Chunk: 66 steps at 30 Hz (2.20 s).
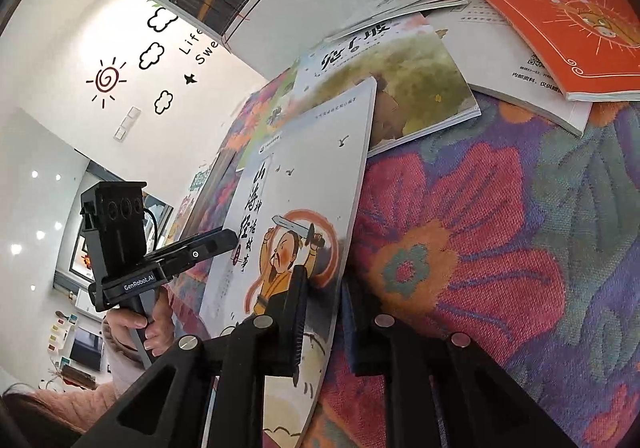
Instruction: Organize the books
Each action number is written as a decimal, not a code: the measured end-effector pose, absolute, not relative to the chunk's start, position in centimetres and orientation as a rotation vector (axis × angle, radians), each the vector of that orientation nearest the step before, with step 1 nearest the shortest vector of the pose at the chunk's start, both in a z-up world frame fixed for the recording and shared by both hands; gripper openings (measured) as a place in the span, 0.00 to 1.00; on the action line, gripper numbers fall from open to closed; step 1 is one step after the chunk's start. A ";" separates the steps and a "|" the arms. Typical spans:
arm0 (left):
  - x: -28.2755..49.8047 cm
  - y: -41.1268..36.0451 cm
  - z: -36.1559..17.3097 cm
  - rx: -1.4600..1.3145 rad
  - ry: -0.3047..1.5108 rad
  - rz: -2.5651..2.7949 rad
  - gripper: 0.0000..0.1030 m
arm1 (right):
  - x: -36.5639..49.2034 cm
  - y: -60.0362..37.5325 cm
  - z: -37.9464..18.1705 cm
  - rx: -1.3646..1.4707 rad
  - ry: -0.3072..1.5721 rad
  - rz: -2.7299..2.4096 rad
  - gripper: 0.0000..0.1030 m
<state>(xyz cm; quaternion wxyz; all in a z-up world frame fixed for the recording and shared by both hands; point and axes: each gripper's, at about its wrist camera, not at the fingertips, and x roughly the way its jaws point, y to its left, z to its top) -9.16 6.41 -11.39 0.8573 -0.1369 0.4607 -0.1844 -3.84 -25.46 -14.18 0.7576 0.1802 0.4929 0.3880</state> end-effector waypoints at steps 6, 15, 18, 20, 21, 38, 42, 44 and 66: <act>-9.2 6.3 -11.3 -0.281 0.967 -0.380 0.29 | -4.2 -25.1 -13.9 0.354 1.053 0.826 0.13; -9.3 6.0 -10.9 -0.269 0.973 -0.361 0.28 | -4.4 -24.2 -13.4 0.309 1.021 0.787 0.17; -9.6 6.2 -10.2 -0.258 0.971 -0.344 0.27 | -4.5 -23.7 -12.9 0.307 1.012 0.776 0.17; -9.8 6.9 -9.3 -0.279 0.955 -0.353 0.27 | -4.6 -23.2 -12.4 0.318 1.013 0.787 0.16; -9.9 7.2 -9.0 -0.296 0.951 -0.363 0.27 | -5.0 -22.6 -11.8 0.302 1.004 0.796 0.16; -10.0 15.8 -2.2 -0.330 0.954 -0.298 0.27 | -7.3 -11.1 -2.7 0.149 0.949 0.855 0.16; -9.9 19.0 -0.2 -0.322 0.916 -0.254 0.27 | -7.2 -7.6 -0.9 0.135 0.930 0.887 0.16; -9.9 20.9 0.3 -0.333 0.907 -0.232 0.27 | -7.1 -5.9 -0.5 0.129 0.929 0.903 0.16; -8.8 35.0 -6.8 -0.473 0.968 -0.116 0.27 | -1.7 10.0 -9.7 0.129 1.156 0.965 0.16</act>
